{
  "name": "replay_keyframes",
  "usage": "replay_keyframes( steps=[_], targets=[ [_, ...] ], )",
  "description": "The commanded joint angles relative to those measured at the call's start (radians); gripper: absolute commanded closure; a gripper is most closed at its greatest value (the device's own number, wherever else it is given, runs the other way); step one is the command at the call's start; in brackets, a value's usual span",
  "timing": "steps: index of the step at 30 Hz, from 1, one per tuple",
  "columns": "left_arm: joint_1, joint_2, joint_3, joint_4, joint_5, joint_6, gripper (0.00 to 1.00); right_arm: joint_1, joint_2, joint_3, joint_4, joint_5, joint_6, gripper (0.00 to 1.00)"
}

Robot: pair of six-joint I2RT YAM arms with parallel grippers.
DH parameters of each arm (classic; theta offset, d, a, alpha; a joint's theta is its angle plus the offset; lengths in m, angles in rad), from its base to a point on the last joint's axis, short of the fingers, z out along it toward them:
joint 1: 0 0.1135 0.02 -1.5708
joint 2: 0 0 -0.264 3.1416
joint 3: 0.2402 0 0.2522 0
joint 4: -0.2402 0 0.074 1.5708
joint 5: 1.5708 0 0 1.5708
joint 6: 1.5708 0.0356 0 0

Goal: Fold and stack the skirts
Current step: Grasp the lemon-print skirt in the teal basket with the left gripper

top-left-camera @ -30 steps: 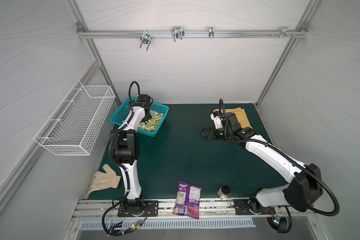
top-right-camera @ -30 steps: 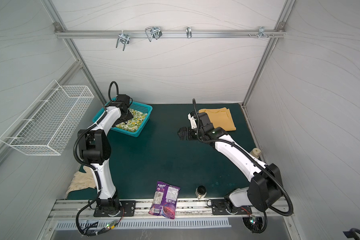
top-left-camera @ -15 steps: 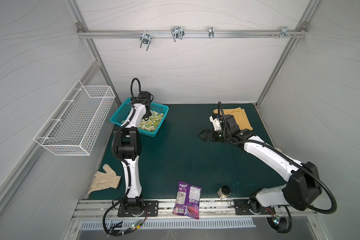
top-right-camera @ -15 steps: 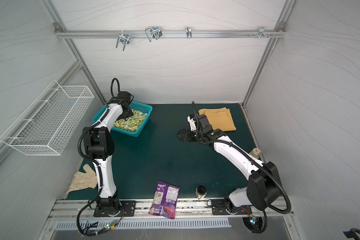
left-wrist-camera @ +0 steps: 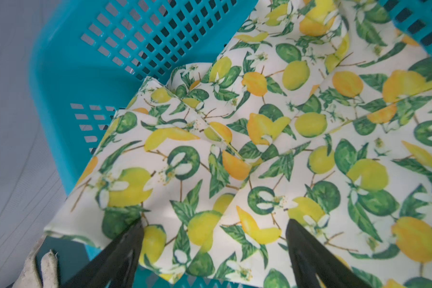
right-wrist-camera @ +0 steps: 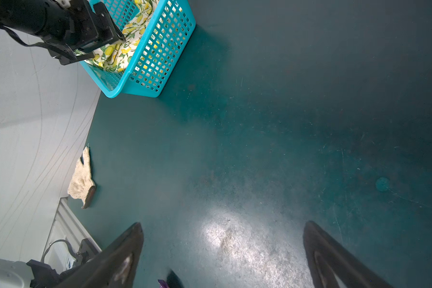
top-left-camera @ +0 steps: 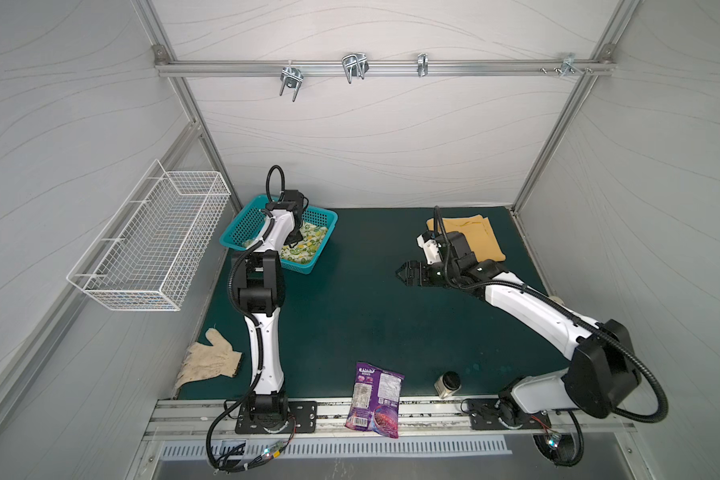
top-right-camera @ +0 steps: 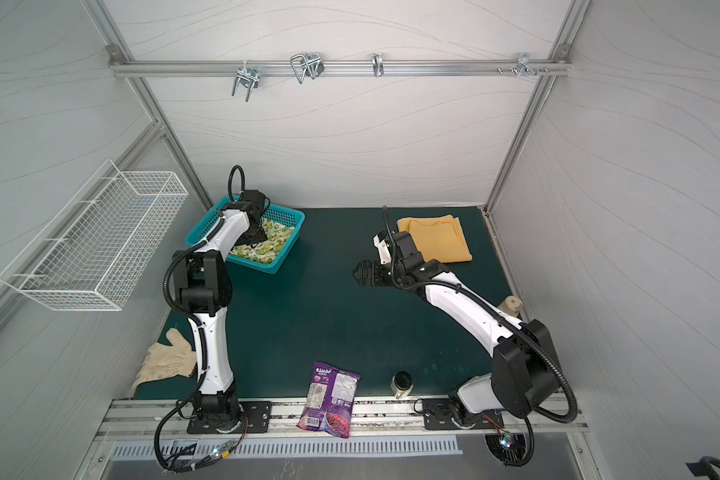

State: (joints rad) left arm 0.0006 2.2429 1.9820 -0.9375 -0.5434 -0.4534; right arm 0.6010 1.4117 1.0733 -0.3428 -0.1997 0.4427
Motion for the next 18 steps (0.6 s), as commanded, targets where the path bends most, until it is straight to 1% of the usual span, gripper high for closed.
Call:
replay_keyframes(
  steps=[1,3,7,12,17,18],
  targets=[
    [0.011,0.027,0.045,-0.027,-0.032,0.02,0.15,0.006,0.008,-0.012,0.026,-0.017,0.01,0.01],
    [0.012,0.032,0.045,-0.027,-0.033,0.027,0.19,0.007,0.011,-0.019,0.033,-0.023,0.015,0.01],
    [0.013,0.05,0.054,-0.035,-0.043,0.057,0.29,0.008,0.011,-0.032,0.045,-0.038,0.028,0.01],
    [0.013,0.076,0.063,-0.052,-0.086,0.097,0.3,0.009,0.002,-0.045,0.049,-0.044,0.034,0.01],
    [0.012,0.089,0.064,-0.052,-0.095,0.126,0.35,0.01,-0.006,-0.05,0.051,-0.046,0.036,0.01],
    [0.013,0.09,0.065,-0.053,-0.095,0.132,0.38,0.011,-0.006,-0.049,0.051,-0.046,0.035,0.01]
  ],
)
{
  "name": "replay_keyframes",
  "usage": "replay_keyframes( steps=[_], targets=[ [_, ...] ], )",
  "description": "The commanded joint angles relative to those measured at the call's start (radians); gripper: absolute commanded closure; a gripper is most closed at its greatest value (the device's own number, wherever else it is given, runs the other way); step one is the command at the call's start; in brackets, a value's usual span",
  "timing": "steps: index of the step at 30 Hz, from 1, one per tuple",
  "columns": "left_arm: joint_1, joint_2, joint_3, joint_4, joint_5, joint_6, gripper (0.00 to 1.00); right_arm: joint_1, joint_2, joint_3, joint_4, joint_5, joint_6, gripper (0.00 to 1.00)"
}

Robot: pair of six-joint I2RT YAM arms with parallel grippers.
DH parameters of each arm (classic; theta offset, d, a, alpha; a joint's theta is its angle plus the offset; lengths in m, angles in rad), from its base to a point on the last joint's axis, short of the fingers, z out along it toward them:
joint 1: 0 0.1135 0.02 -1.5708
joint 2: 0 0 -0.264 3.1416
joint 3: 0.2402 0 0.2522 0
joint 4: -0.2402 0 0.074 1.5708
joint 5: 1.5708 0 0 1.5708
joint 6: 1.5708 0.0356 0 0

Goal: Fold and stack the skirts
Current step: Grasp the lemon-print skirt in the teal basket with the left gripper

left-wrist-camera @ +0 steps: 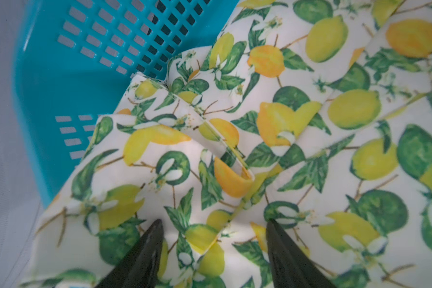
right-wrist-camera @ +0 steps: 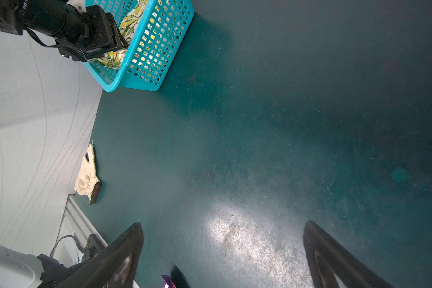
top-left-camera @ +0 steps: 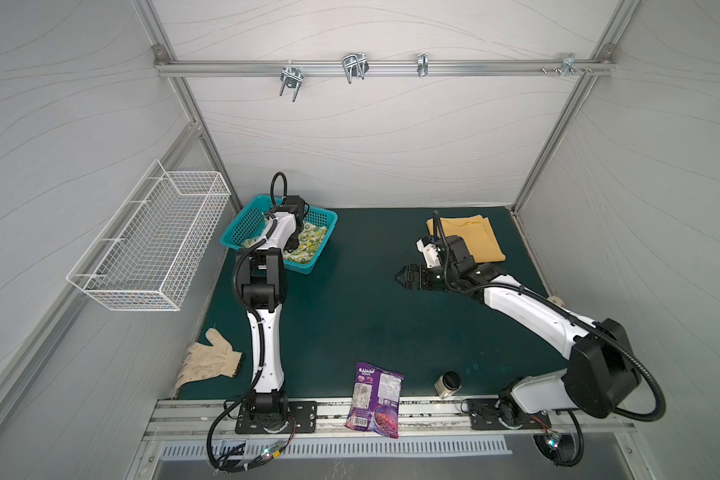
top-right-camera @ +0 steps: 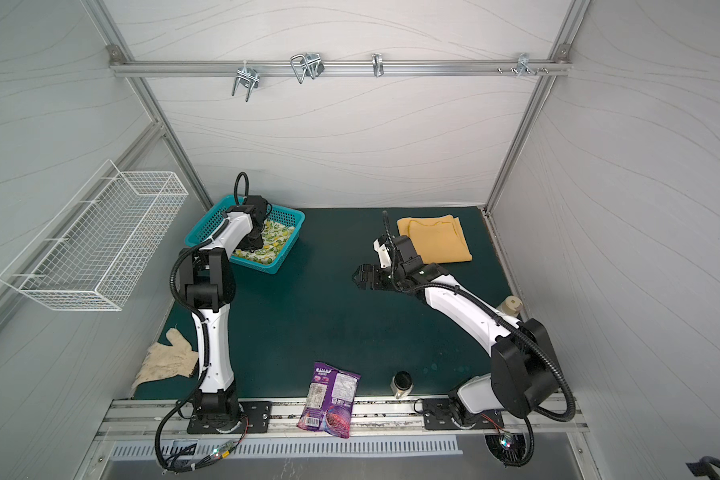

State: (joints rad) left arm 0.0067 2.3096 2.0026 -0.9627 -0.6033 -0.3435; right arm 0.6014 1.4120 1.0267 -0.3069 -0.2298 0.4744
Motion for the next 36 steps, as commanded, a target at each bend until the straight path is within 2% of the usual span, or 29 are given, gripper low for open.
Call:
replay_keyframes(
  steps=[1,9,15,16,17,24,32,33,34,36],
  targets=[
    [0.007,0.026,0.047,-0.03,-0.034,0.026,0.42,0.011,-0.005,-0.004,0.015,-0.017,0.006,0.01],
    [0.007,0.044,0.078,-0.058,-0.005,0.064,0.73,0.025,-0.009,-0.014,0.022,-0.017,0.016,0.01],
    [0.007,0.026,0.078,-0.063,0.009,0.071,0.8,0.037,-0.017,-0.017,0.016,-0.007,0.017,0.01],
    [0.007,0.02,0.077,-0.064,0.003,0.071,0.94,0.038,-0.022,-0.017,0.014,-0.006,0.016,0.01],
    [0.007,0.012,0.077,-0.064,0.002,0.07,0.99,0.038,-0.025,-0.018,0.013,-0.005,0.016,0.01],
    [0.007,-0.048,0.075,-0.063,0.04,0.073,1.0,0.046,-0.041,-0.024,0.014,0.006,0.019,0.01],
    [0.005,-0.182,-0.029,0.028,0.119,0.046,1.0,0.061,-0.021,-0.013,0.023,0.009,0.02,0.01],
    [0.006,-0.189,-0.038,0.038,0.122,0.05,0.96,0.062,-0.018,-0.012,0.025,0.009,0.019,0.01],
    [0.006,-0.182,-0.029,0.027,0.122,0.045,0.86,0.064,-0.015,-0.011,0.028,0.008,0.02,0.01],
    [0.007,-0.16,-0.006,-0.003,0.112,0.043,0.89,0.066,-0.009,-0.007,0.029,0.006,0.021,0.01]
  ],
)
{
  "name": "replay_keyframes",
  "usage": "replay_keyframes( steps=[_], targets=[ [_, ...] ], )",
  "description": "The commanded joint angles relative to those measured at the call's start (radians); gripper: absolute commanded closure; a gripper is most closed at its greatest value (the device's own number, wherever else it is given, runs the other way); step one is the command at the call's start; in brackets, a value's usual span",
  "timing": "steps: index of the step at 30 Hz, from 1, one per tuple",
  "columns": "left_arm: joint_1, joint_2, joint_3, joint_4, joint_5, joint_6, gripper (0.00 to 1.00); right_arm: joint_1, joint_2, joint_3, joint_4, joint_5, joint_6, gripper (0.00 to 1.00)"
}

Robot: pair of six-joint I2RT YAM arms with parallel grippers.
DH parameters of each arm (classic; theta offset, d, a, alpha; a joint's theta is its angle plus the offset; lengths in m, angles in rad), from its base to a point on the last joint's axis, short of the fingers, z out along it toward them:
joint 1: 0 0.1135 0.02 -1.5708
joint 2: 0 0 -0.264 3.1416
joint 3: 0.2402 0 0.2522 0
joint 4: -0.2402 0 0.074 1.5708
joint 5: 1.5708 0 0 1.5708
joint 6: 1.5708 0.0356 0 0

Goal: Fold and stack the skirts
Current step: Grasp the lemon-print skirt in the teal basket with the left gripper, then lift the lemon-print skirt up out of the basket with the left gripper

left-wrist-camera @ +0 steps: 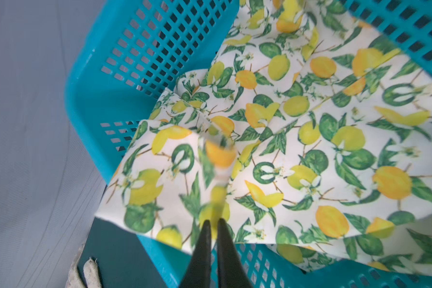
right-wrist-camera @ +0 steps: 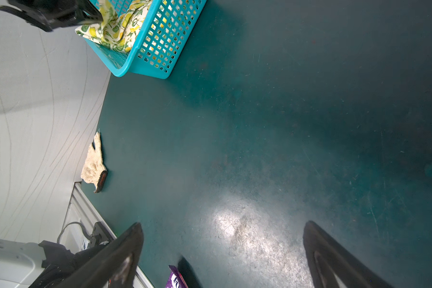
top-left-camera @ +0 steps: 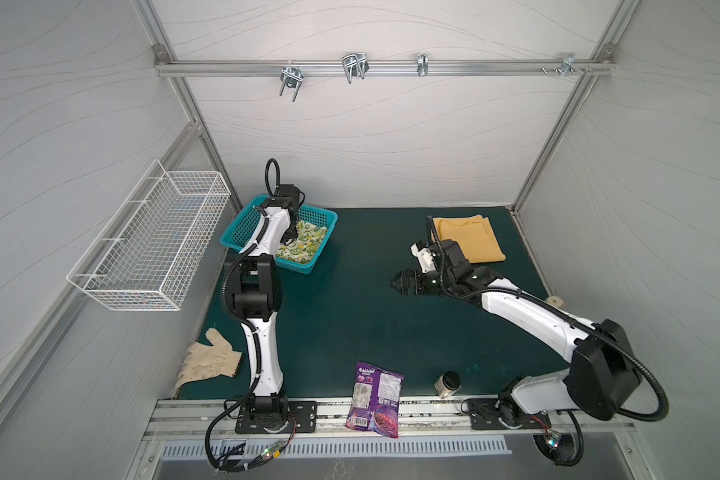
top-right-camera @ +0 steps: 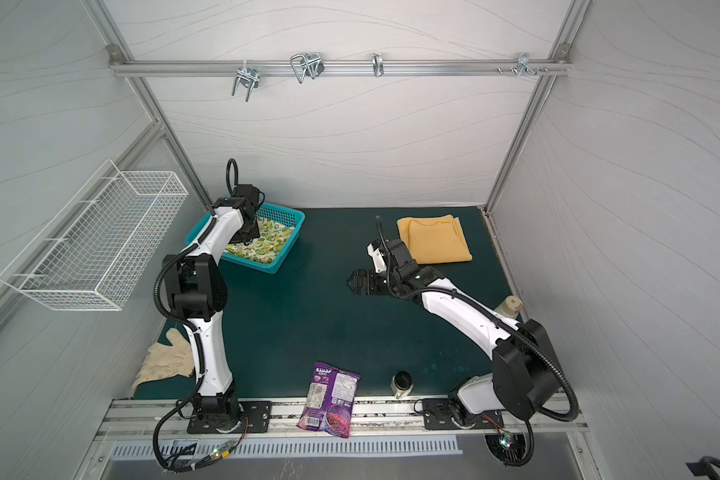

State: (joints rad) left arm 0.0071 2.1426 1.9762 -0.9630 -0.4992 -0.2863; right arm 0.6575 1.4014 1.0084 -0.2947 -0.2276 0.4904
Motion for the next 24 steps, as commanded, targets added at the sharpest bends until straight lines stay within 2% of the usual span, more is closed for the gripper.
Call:
replay_keyframes(
  steps=[1,4,5,7,11,12,13,19,24],
  targets=[
    [0.007,0.015,0.021,-0.006,0.005,-0.018,0.88,0.012,0.005,0.012,0.017,0.002,0.005,0.01],
    [0.006,0.026,0.009,-0.002,0.023,-0.029,0.95,0.013,0.009,0.01,0.018,0.004,-0.001,0.01],
    [0.007,0.03,0.009,-0.002,0.022,-0.033,0.92,0.013,0.011,0.01,0.016,0.004,-0.002,0.01],
    [0.007,0.041,0.008,0.001,0.006,-0.043,0.68,0.013,0.013,0.01,0.014,0.005,-0.008,0.01],
    [0.007,0.064,0.016,-0.008,-0.056,-0.04,0.53,0.013,0.021,0.007,0.017,0.001,-0.01,0.01],
    [0.009,0.068,0.018,-0.006,-0.057,-0.04,0.41,0.013,0.023,0.006,0.018,-0.001,-0.01,0.01],
    [0.01,0.074,0.021,-0.007,-0.058,-0.035,0.39,0.013,0.027,0.007,0.02,-0.002,-0.012,0.01],
    [0.011,0.151,0.102,-0.059,-0.106,-0.025,0.38,0.013,0.042,0.012,0.02,-0.01,-0.016,0.01],
    [0.014,0.168,0.107,-0.043,-0.163,-0.01,0.4,0.013,0.05,0.007,0.019,-0.008,-0.021,0.01]
  ],
)
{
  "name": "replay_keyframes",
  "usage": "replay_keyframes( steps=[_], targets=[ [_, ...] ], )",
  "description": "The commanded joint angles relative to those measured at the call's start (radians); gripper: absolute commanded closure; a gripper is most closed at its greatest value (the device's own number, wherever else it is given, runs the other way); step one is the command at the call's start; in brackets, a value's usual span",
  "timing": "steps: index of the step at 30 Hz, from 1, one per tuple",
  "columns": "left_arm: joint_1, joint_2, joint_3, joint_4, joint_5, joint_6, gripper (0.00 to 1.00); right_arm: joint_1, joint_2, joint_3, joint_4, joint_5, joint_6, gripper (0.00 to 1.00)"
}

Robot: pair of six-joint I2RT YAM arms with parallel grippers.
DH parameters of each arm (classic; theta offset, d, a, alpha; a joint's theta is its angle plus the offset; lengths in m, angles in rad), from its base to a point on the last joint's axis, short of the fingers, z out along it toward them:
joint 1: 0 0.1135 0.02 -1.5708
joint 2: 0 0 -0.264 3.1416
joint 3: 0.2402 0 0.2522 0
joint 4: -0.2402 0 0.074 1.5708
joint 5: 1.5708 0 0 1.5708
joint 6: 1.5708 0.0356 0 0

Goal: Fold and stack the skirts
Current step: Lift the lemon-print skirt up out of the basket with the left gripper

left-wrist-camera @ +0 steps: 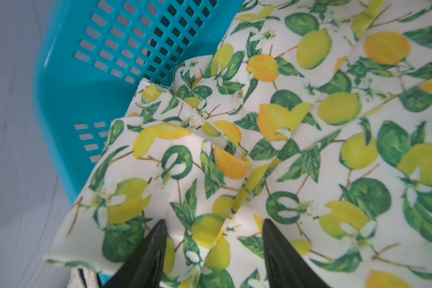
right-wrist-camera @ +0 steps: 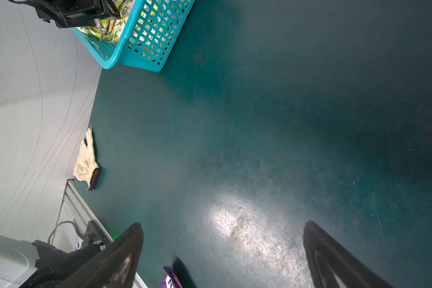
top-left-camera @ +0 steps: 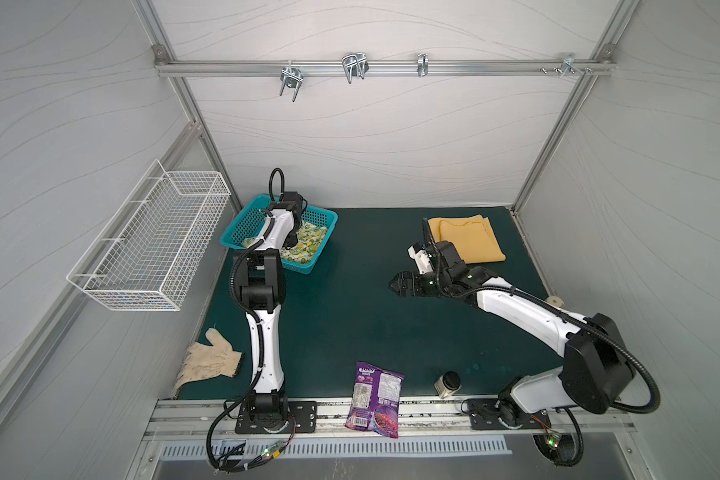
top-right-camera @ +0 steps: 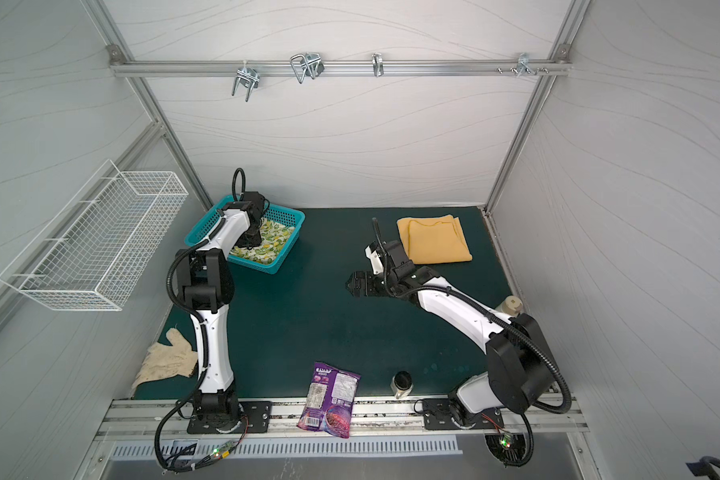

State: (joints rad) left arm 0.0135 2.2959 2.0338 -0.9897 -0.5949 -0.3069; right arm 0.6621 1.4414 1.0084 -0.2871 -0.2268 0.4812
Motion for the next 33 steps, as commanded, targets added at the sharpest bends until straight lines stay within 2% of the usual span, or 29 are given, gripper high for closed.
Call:
replay_keyframes(
  steps=[1,3,5,7,9,10,15,22,27,33],
  targets=[
    [0.008,0.019,0.051,-0.018,-0.086,0.017,0.41,0.009,0.013,0.006,0.014,-0.009,-0.011,0.01],
    [0.012,0.027,0.052,-0.019,-0.11,0.025,0.44,0.008,0.018,0.005,0.02,-0.015,-0.007,0.01],
    [0.018,0.029,0.048,-0.019,-0.11,0.026,0.53,0.008,0.02,0.003,0.026,-0.017,-0.003,0.01],
    [0.022,0.025,0.035,0.005,-0.115,0.04,0.66,0.009,0.021,0.001,0.028,-0.02,-0.003,0.01],
    [0.027,0.033,0.037,0.006,-0.114,0.046,0.94,0.008,0.021,0.001,0.022,-0.02,-0.006,0.01],
    [0.029,0.036,0.043,-0.003,-0.113,0.04,1.0,0.008,0.018,0.0,0.018,-0.021,-0.004,0.01],
    [0.031,-0.008,0.013,-0.002,-0.026,0.021,1.0,0.009,-0.01,-0.004,0.005,-0.006,-0.009,0.01],
    [0.011,-0.162,-0.038,0.035,0.188,-0.007,1.0,0.008,-0.023,0.042,-0.049,0.022,-0.032,0.01],
    [-0.037,-0.271,-0.072,0.07,0.355,-0.035,1.0,0.009,-0.044,0.069,-0.075,0.041,-0.05,0.01],
    [-0.109,-0.389,-0.104,0.112,0.482,-0.061,1.0,0.009,-0.054,0.098,-0.111,0.064,-0.083,0.01]
  ],
)
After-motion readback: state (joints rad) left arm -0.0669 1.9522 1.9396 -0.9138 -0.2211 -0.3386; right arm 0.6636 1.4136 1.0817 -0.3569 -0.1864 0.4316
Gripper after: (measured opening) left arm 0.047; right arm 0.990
